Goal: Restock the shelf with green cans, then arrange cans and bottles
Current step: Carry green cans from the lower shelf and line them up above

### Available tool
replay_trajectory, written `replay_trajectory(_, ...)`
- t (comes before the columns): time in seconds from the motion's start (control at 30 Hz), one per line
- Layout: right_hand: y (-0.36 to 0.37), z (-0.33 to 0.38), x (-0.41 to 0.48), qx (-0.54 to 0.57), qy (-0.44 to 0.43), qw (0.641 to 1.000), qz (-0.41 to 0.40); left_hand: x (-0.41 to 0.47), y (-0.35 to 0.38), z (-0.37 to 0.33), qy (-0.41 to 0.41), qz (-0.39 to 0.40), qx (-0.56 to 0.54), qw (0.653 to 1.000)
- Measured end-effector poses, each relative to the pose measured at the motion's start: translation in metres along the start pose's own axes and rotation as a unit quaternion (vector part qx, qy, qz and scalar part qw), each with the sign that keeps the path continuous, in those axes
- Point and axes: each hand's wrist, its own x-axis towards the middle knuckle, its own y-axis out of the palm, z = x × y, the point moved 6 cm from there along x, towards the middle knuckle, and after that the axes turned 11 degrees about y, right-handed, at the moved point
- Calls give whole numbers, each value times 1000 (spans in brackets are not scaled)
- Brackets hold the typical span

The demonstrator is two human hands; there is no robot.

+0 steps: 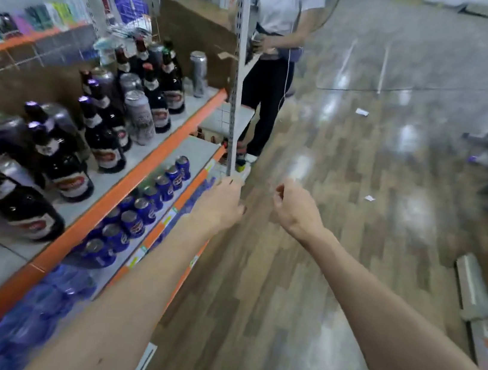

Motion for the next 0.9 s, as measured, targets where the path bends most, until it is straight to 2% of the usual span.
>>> replay_trajectory(0.27, 22, 1, 113, -3, -68, 996, 61, 124, 39, 45, -63, 7, -21, 998)
replay_trajectory(0.53, 2, 3, 256, -31, -77, 992, 91, 248, 32, 76, -131, -1, -38, 991)
replay_trajectory(0.67, -6, 23, 316, -52, -125, 986, 98, 290, 17, 95, -167, -20, -49, 985)
replay_trajectory(0.9, 22, 55, 405, -66, -233, 953, 182, 324, 27, 124, -292, -53, -67, 953)
